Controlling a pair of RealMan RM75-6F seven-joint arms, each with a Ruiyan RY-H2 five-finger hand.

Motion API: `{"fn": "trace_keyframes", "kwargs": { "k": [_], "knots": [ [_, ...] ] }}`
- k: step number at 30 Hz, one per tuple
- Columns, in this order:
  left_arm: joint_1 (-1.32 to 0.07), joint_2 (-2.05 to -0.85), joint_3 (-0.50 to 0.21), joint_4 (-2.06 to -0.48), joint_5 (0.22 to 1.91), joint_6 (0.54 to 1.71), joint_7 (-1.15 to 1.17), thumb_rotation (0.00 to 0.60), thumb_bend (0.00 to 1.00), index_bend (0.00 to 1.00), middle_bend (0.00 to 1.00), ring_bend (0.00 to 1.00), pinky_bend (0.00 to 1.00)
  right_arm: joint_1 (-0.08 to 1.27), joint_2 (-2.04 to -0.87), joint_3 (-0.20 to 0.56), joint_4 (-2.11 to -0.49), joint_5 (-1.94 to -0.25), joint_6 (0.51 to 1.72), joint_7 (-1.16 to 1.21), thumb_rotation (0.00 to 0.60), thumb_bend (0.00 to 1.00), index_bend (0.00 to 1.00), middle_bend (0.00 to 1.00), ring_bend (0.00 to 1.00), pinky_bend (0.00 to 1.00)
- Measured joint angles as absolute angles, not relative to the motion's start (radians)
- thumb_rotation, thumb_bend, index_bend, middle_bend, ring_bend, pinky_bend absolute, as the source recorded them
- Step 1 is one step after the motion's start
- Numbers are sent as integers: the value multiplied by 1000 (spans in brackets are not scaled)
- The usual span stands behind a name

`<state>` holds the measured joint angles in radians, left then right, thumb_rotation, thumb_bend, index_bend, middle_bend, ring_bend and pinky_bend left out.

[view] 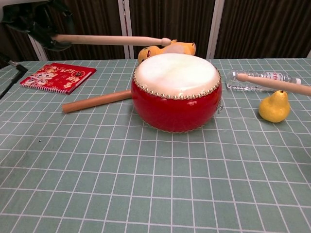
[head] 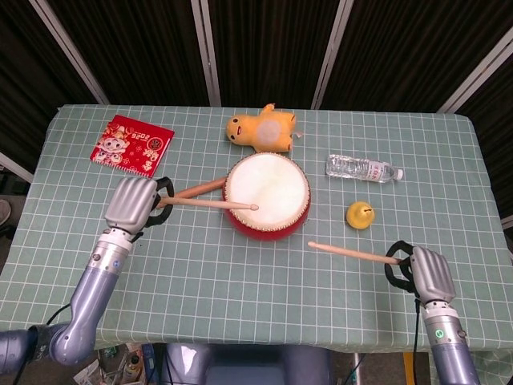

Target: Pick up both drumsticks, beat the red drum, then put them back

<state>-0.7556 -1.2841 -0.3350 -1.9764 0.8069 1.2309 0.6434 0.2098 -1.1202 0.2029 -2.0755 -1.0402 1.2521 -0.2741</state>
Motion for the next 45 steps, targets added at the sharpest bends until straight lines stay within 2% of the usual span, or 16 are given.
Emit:
{"fn": "trace_keyframes", "kwargs": {
  "k": [11, 17, 21, 26, 30, 35, 39, 45],
  "knots": [
    [-939, -1422, -405, -1724, 626, 1202, 781, 600, 583, 779, 1000, 1000, 1000, 224, -1100, 196, -2057, -1034, 1240, -229, 600, 772, 942, 1000, 1000, 1000],
    [-1013, -1471, -365, -1583, 487, 1151, 932, 600, 583, 780, 1000, 1000, 1000, 231, -1093, 193, -2046, -1010, 1231, -212, 600, 771, 942, 1000, 1000, 1000],
    [-1071, -1480, -312, -1542, 317, 1121, 1143, 600, 582, 782, 1000, 1000, 1000, 236, -1090, 194, -2040, -991, 1229, -205, 600, 772, 941, 1000, 1000, 1000],
    [-1091, -1477, -320, -1519, 215, 1093, 1282, 600, 582, 783, 1000, 1000, 1000, 244, -1092, 201, -2039, -970, 1236, -201, 600, 772, 942, 1000, 1000, 1000],
    [-1089, -1462, -354, -1518, 283, 1076, 1195, 600, 582, 784, 1000, 1000, 1000, 262, -1098, 227, -2036, -952, 1250, -204, 600, 772, 942, 1000, 1000, 1000],
    [-1079, -1418, -423, -1545, 389, 1060, 917, 600, 582, 783, 1000, 1000, 1000, 306, -1093, 277, -2040, -917, 1256, -240, 600, 772, 942, 1000, 1000, 1000],
    [-1068, -1335, -490, -1597, 453, 1044, 737, 600, 582, 783, 1000, 1000, 1000, 374, -1077, 343, -2054, -861, 1251, -303, 600, 772, 942, 1000, 1000, 1000],
    [-1067, -1250, -523, -1629, 448, 1011, 711, 600, 582, 783, 1000, 1000, 1000, 509, -1055, 426, -2064, -702, 1220, -416, 600, 772, 942, 1000, 1000, 1000]
  ]
}}
